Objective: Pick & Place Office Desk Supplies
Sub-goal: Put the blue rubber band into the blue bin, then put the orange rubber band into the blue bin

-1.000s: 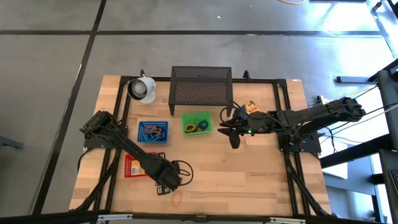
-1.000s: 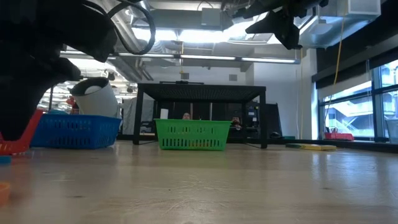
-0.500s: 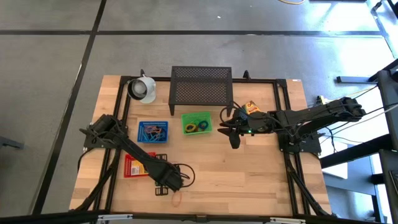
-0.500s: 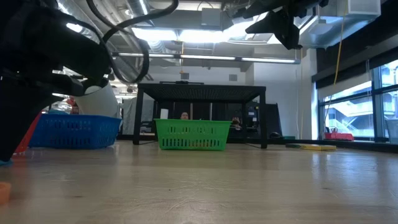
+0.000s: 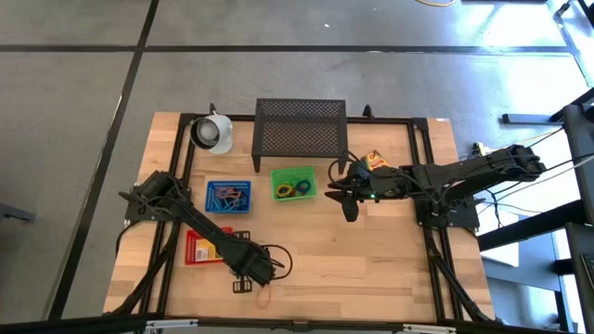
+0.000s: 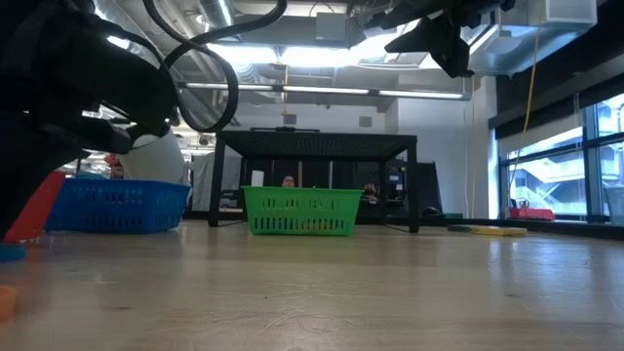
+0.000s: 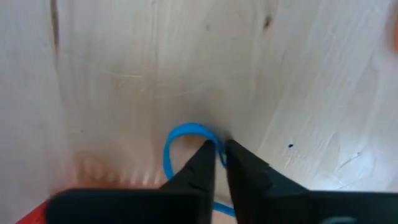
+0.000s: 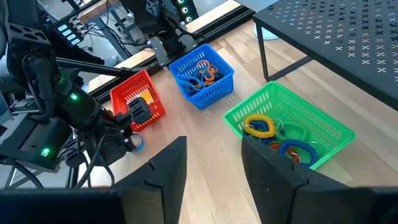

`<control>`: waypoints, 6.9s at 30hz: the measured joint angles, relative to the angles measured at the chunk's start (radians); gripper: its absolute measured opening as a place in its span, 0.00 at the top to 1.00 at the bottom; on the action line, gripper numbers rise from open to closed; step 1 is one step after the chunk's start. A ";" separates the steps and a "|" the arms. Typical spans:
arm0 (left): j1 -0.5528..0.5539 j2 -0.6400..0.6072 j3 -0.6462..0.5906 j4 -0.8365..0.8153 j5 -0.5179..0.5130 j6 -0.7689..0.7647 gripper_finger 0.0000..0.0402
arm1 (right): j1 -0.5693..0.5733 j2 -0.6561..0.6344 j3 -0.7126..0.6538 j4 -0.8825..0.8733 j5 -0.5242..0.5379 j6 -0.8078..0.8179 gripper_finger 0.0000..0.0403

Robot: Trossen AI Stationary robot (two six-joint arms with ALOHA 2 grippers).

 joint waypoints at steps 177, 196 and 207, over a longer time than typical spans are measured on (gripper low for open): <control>-0.155 -0.023 -0.221 0.757 -0.371 0.254 0.94 | 0.140 0.000 0.000 0.081 0.211 0.141 0.62; -0.119 -0.344 -0.229 0.805 -0.840 0.348 0.99 | 0.152 0.001 0.000 0.081 0.211 0.141 0.62; -0.063 -0.538 -0.227 0.991 -0.992 0.705 0.99 | 0.189 0.001 -0.001 0.083 0.211 0.141 0.62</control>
